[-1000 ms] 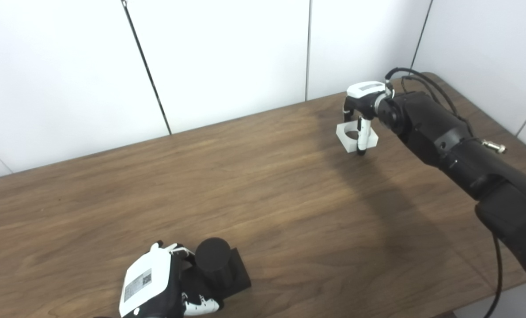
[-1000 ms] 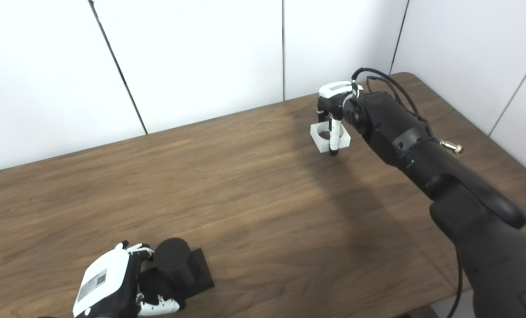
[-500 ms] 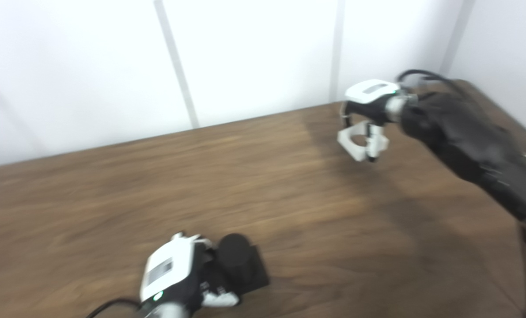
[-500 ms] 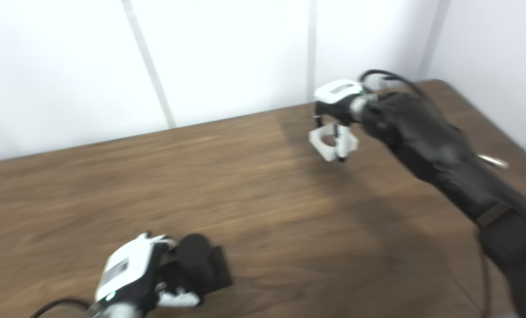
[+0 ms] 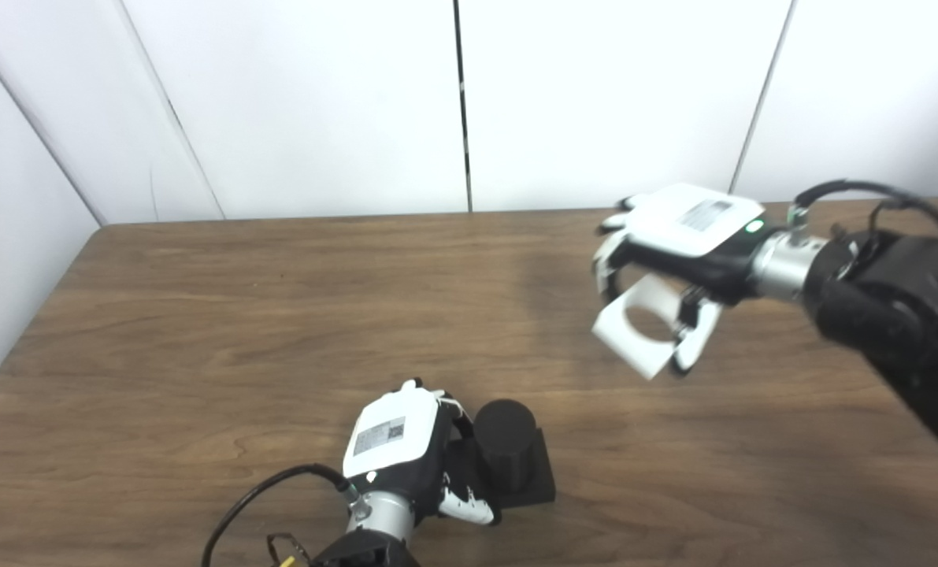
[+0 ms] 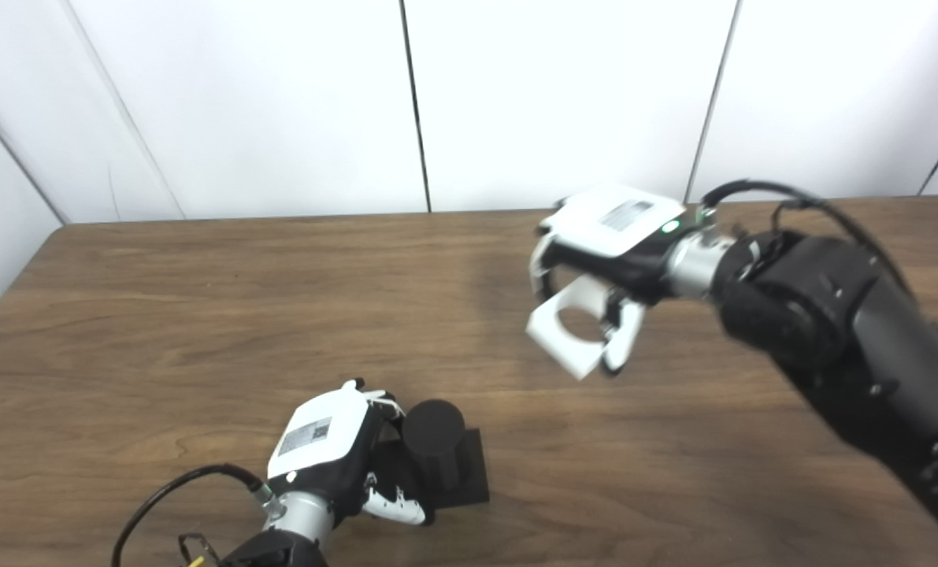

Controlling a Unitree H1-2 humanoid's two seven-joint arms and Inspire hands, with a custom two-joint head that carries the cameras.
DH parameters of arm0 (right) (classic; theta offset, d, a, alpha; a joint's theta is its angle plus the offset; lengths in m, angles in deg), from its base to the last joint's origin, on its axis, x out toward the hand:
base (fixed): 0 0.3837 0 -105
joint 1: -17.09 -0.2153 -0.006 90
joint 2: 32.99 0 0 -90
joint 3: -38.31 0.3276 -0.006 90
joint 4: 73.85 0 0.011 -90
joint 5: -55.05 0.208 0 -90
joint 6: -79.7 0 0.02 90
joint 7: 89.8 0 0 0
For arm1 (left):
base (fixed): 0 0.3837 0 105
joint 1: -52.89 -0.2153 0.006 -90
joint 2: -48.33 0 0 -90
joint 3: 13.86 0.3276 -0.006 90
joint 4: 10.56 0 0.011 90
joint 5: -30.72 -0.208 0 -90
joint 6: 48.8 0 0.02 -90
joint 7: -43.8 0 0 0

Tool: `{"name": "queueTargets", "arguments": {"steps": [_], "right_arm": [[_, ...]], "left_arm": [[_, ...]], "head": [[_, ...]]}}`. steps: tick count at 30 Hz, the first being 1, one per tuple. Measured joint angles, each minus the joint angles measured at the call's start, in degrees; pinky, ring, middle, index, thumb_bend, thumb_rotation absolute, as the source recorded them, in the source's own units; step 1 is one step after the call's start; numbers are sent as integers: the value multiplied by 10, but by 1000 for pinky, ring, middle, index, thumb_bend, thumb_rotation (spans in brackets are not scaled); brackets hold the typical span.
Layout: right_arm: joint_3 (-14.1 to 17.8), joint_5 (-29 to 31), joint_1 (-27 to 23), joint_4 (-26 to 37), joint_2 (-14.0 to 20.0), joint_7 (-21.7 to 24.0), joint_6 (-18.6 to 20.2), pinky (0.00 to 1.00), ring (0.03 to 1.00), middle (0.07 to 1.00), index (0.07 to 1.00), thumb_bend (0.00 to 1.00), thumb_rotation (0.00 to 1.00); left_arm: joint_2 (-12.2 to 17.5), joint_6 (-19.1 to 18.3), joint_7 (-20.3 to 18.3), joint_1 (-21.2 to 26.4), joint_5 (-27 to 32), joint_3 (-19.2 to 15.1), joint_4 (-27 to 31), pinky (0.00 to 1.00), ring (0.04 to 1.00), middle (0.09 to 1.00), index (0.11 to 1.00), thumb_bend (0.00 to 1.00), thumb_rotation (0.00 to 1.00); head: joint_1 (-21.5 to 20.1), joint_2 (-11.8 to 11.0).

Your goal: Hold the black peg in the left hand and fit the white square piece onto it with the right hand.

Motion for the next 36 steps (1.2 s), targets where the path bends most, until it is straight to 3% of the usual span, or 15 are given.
{"name": "queueTargets", "arguments": {"steps": [8,15,36], "right_arm": [[-1,-8,1,42,-40,62,13,1000,949,786,481,527,144],[-1,-10,1,71,-61,83,12,1000,956,786,482,526,144],[-4,-14,16,77,-112,92,7,1000,947,789,482,526,139]], "left_arm": [[0,-1,-1,7,-2,2,-5,1000,1000,881,482,522,50],[0,-1,-4,12,-7,2,-9,1000,996,881,482,522,50],[0,-2,-4,14,-12,6,-10,1000,991,875,482,523,51]], "head": [[-7,16],[-6,20],[2,25]]}}
